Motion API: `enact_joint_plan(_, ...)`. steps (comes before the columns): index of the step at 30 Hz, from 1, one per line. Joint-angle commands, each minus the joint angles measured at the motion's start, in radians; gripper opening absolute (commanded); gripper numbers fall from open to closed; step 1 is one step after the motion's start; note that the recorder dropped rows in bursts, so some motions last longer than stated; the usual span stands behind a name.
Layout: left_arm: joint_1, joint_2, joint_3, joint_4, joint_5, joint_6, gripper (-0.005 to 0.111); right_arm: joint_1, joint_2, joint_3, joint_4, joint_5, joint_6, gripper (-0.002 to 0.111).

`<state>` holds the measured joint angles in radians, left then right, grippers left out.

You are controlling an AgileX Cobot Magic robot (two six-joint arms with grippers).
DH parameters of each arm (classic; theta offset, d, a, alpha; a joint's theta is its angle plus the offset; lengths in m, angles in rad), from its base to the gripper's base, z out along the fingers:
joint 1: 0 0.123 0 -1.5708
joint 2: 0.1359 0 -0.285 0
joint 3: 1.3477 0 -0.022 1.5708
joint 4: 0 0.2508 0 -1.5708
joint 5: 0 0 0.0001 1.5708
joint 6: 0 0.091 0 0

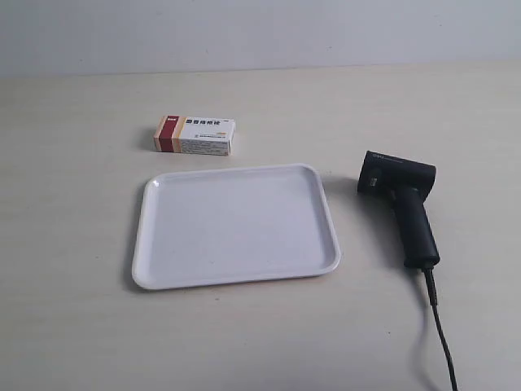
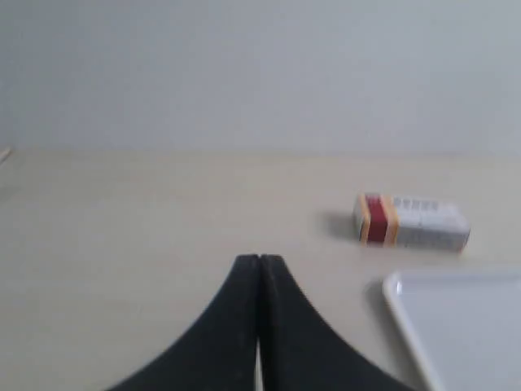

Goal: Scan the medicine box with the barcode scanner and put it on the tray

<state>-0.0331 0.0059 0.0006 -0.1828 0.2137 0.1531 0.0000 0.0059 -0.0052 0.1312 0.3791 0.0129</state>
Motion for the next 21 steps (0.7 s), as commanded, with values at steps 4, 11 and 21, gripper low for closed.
enact_joint_plan(4, -0.006, -0.006, -0.001, -0.25, -0.441, -0.039, 0.0, -0.006, -0.006, 0.005, 0.0, -0.013, -0.003, 0.0)
enact_joint_plan(11, -0.006, -0.006, -0.01, -0.165, -0.498, 0.019, 0.0, -0.006, -0.006, 0.005, 0.0, -0.013, -0.003, 0.0)
enact_joint_plan(21, -0.006, 0.214, -0.36, -0.106, -0.288, 0.036, 0.0, -0.006, -0.006, 0.005, 0.0, -0.009, -0.003, 0.0)
